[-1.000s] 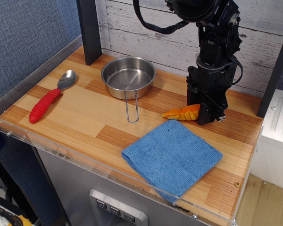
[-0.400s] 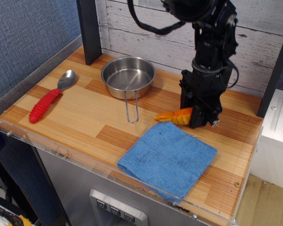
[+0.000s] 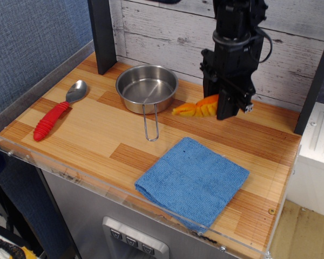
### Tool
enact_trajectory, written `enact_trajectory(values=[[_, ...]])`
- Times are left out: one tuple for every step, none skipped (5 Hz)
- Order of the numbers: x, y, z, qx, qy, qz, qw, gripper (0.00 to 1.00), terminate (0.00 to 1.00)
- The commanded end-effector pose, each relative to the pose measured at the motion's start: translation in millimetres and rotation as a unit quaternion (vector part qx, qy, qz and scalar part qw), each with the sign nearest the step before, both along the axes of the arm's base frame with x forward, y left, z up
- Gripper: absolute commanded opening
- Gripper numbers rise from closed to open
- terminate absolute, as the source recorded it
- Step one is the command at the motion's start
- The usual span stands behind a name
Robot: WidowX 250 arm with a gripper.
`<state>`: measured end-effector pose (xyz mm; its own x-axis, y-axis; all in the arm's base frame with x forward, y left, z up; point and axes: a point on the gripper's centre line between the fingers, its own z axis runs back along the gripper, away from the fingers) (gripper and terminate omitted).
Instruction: Place the salmon in the pot.
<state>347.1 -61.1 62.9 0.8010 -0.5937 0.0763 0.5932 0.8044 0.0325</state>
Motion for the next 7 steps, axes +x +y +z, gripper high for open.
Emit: enact_trajectory(values=[[12,43,39,-0.001,-0.053,0.052,0.9973,0.00,0.00],[21,67,40,0.000,-0.055,0.079,0.9954,0.00,0.00],[34,86,37,0.000,-0.048,0.106,0.9932,0.00,0.00],[47,102,32,0.004,-0.041,0.128,0.9910,0.00,0.00],[57,114,20,0.007,-0.035,0.142,0.9892,0.00,0.00],[64,128,8,0.019,-0.021,0.154,0.9877,0.00,0.00],[58,138,2,0.024,-0.016,0.157,0.9872,0.00,0.00]])
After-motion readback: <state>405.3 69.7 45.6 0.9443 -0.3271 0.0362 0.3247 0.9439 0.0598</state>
